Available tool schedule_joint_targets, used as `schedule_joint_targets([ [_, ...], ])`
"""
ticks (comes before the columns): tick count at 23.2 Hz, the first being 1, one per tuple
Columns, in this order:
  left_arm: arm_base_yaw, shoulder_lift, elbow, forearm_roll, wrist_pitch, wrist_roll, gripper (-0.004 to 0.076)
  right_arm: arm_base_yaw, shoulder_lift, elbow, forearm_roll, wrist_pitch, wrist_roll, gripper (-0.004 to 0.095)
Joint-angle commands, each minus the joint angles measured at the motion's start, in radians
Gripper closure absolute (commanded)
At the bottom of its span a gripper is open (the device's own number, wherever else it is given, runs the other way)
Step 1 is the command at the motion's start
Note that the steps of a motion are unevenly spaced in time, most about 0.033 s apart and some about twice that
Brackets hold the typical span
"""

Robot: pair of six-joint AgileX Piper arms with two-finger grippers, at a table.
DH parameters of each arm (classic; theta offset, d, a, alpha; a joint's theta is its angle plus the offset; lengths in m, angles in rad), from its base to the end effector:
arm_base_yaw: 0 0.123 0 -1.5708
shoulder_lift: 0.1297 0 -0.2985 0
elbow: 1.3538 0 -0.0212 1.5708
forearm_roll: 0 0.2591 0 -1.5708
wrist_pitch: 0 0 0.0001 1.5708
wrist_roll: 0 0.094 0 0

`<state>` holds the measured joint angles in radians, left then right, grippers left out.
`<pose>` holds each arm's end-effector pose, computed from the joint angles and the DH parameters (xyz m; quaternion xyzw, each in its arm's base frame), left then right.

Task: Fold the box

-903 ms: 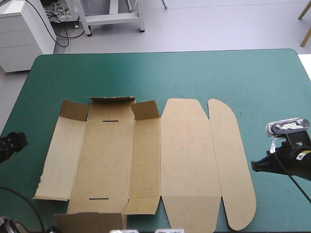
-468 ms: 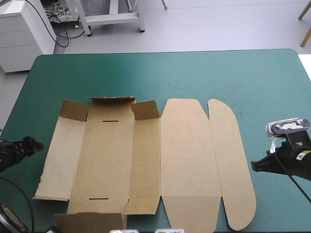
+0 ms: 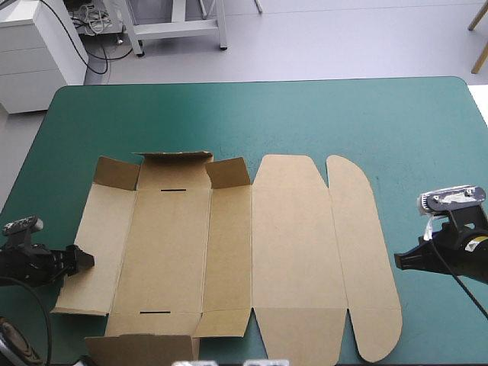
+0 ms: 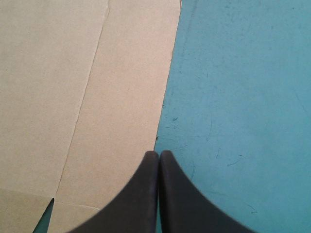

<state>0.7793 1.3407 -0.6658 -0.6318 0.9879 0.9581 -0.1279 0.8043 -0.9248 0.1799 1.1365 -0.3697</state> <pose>0.1787 0.1113 0.2126 -0.0861 0.9620 -0.1690 0.1963 0.1285 -0.0011 0.3632 -0.1039 0.9394 0.0091 0.3266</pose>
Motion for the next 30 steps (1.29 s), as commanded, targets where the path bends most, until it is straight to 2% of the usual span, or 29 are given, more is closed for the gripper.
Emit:
schedule_joint_targets([
  [1,-0.069,-0.007,-0.017,-0.044,0.008,0.025,0.016,-0.006,-0.005,-0.023,0.007,-0.041,-0.007,0.0929],
  [6,-0.152,0.054,-0.017,-0.02,0.082,0.016,0.016,-0.006,-0.005,-0.023,0.007,-0.041,-0.007,0.0929],
  [13,-0.152,0.076,-0.017,-0.056,0.206,0.022,0.0161,-0.006,-0.005,-0.023,0.007,-0.041,-0.007,0.0929],
  [15,-0.152,0.076,-0.017,-0.056,0.23,0.022,0.0185,-0.006,-0.005,-0.023,0.007,-0.041,-0.007,0.0929],
  [16,-0.152,0.076,-0.017,-0.048,0.232,0.022,0.0211,-0.006,-0.005,-0.023,0.007,-0.041,-0.007,0.0929],
  [18,-0.152,0.076,-0.019,-0.036,0.232,0.022,0.0315,-0.006,-0.005,-0.023,0.007,-0.041,-0.007,0.0929],
  [21,-0.152,0.076,-0.029,-0.038,0.232,0.029,0.0508,-0.006,-0.005,-0.023,0.007,-0.041,-0.007,0.0929],
  [28,-0.152,0.076,-0.074,-0.038,0.276,0.029,0.0715,-0.006,-0.005,-0.023,0.007,-0.041,-0.007,0.0929],
  [30,-0.152,0.076,-0.087,-0.038,0.286,0.029,0.0731,-0.006,-0.005,-0.023,0.007,-0.041,-0.007,0.0929],
])
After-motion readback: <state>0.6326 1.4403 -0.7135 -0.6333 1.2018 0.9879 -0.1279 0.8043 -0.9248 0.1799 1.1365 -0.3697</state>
